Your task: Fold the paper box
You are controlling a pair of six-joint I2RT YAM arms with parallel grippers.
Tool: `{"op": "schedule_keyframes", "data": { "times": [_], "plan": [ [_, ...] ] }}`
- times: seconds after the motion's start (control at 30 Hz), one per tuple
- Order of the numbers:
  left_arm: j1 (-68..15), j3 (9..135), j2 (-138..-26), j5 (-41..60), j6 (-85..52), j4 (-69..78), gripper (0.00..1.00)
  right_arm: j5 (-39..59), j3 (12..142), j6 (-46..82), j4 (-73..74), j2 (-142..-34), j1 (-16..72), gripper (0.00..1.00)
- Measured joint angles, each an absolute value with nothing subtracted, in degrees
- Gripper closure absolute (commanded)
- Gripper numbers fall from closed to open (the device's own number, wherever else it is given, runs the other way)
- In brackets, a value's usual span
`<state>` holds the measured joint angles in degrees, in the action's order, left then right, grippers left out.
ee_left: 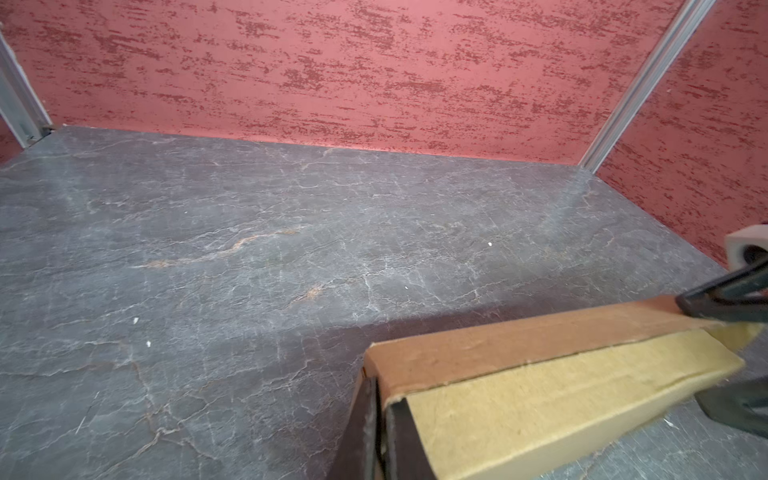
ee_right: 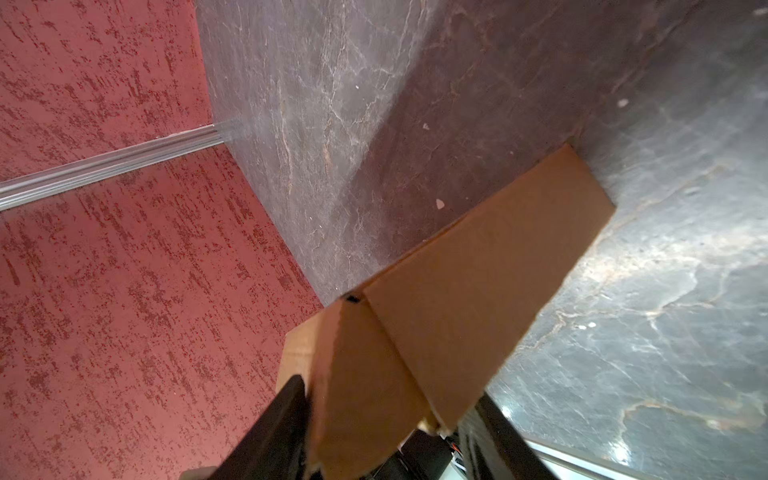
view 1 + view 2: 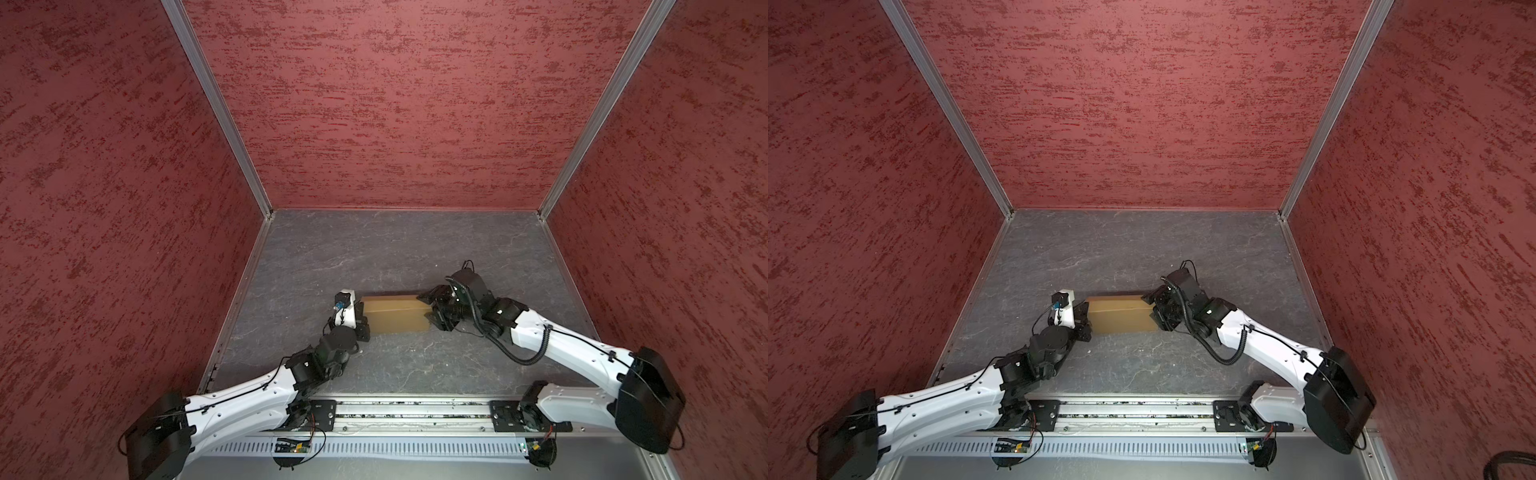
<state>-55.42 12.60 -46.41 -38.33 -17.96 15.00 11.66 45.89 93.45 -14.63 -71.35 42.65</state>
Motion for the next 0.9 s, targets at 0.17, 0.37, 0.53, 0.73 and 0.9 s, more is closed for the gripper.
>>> {"op": "schedule_keyframes", "data": {
  "times": [0.17,0.37,0.53,0.73,0.9],
  "plan": [
    [-55.7,12.5,-46.3,-37.6,-17.1,15.1,0.91,10.6,45.3,94.0,-13.6,-71.2,42.7,0.43],
    [-55.8,12.3,-46.1,-37.4,-16.7,15.4,0.91,9.7,44.8,94.3,-11.9,-71.3,42.7,0.44],
    [-55.9,12.1,-46.1,-37.1,-16.4,15.6,0.86,8.9,44.8,94.6,-10.5,-72.2,42.7,0.45],
    [-56.1,11.6,-46.0,-36.4,-16.2,16.7,0.79,8.2,44.8,95.0,-9.2,-73.2,42.7,0.46],
    [-56.4,11.1,-45.5,-36.0,-16.3,17.0,0.72,7.3,45.1,95.1,-9.2,-73.4,42.7,0.46]
  ]
}}
